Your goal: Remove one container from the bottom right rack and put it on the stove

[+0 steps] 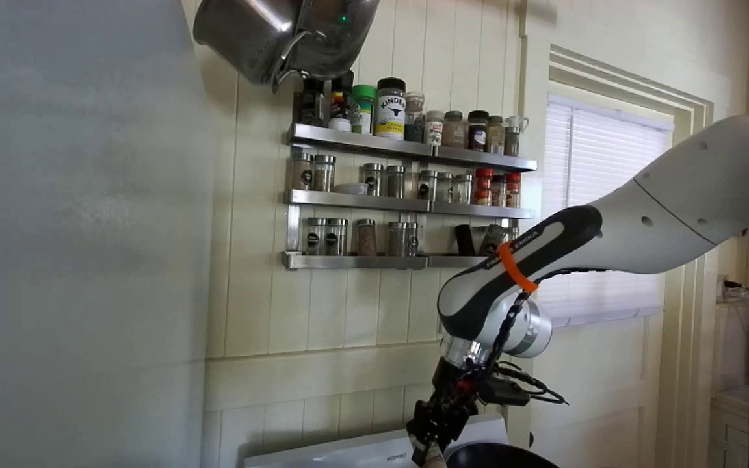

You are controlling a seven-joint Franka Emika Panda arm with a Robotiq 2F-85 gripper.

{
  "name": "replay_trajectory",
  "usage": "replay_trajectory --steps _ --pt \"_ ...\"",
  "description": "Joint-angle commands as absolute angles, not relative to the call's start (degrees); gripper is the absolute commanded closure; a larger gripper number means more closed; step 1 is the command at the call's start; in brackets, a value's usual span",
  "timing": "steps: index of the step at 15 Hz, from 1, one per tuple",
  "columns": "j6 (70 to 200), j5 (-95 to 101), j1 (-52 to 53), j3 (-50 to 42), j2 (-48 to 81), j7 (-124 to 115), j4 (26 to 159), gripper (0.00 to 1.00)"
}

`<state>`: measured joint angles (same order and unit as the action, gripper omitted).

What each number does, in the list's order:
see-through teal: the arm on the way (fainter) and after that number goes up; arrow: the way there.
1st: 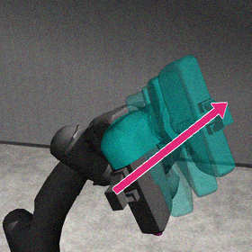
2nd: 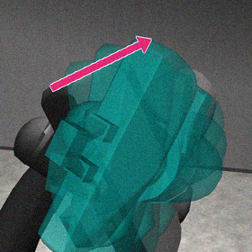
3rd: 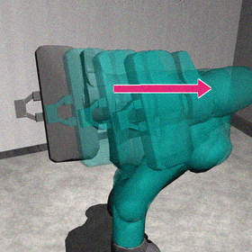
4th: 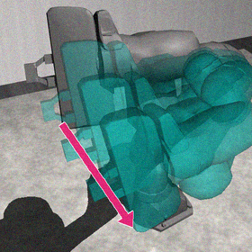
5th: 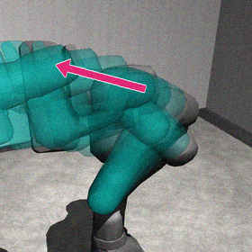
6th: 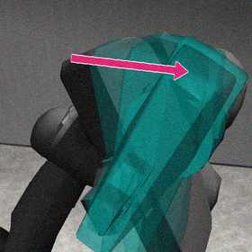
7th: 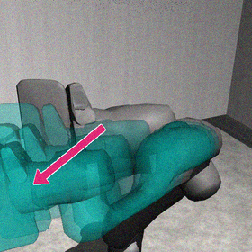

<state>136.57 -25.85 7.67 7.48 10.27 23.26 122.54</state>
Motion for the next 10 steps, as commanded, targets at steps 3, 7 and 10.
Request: replay_trajectory --steps 3,7,10 --pt "133.1 -24.6 6.1 9.1 16.5 20.7 117.0 0.77" --pt "131.7 -24.6 5.3 9.8 20.6 20.6 114.2 0.77" --pt "131.0 -24.6 4.7 10.1 23.9 19.7 112.2 0.77"
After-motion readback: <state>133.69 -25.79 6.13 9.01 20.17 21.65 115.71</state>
